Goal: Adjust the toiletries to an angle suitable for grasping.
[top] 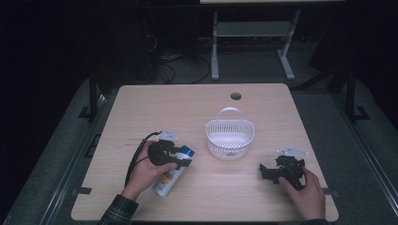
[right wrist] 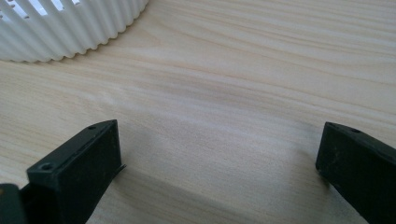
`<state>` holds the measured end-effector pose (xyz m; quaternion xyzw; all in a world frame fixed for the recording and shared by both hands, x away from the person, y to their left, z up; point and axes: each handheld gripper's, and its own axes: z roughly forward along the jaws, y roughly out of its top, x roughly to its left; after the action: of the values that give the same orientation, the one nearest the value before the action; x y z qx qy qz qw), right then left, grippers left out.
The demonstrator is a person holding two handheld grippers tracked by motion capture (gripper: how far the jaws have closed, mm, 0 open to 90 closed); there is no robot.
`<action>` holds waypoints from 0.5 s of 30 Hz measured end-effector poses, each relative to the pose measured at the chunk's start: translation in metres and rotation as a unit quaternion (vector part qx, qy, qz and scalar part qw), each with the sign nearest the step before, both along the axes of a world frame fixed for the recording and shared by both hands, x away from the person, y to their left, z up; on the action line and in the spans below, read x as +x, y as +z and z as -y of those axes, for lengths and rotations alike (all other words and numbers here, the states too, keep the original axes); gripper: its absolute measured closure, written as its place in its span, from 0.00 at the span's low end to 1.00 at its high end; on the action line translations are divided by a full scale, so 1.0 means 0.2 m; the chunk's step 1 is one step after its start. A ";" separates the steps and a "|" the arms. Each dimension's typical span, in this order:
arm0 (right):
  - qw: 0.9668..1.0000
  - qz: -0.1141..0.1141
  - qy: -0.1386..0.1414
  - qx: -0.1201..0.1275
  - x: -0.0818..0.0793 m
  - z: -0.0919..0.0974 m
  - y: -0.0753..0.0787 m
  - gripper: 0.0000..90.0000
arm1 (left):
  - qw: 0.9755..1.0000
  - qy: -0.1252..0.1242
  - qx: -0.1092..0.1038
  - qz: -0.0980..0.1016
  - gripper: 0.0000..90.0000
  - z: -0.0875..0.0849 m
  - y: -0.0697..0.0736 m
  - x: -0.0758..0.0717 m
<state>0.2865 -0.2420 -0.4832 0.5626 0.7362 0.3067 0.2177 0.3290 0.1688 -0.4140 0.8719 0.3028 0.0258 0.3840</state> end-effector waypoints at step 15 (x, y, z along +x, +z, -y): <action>1.000 0.000 0.000 0.000 0.00 0.00 0.00 0.00 | 0.997 -0.027 -0.071 0.034 0.40 -0.15 0.10 -0.10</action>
<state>0.2865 -0.2420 -0.4832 0.5625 0.7363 0.3067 0.2177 0.3094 0.1989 -0.3934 0.8487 0.2673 0.0231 0.4558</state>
